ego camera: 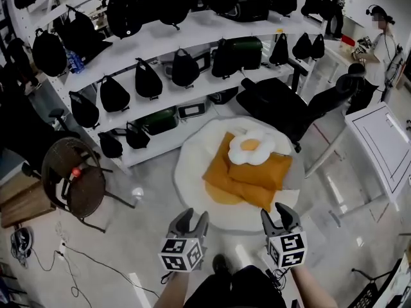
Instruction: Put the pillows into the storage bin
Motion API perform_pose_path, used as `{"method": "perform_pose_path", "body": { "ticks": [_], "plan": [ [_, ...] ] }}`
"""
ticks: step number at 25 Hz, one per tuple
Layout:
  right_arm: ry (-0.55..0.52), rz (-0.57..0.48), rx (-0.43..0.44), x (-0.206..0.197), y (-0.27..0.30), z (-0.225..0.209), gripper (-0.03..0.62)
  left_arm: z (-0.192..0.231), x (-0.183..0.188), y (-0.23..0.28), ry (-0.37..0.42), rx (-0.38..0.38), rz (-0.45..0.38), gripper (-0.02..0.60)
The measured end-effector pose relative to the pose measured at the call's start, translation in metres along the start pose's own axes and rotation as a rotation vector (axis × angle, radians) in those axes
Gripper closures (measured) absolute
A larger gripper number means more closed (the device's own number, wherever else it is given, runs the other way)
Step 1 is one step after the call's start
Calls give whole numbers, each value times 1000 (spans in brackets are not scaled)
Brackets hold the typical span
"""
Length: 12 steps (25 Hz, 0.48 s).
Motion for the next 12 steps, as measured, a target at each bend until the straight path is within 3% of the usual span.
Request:
{"method": "perform_pose_path", "body": {
  "ticks": [12],
  "plan": [
    [-80,72,39,7,71,-27,416,17,19,55,-18,24,28,400]
  ]
}}
Point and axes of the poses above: the fingertips, and each gripper's own axes: y forward along the fingers, z to its left, x out of its top, the point moved 2 cm from there along -y, backward along the fingers, and after that the axes turned 4 degrees about z, right-handed, at the moved point
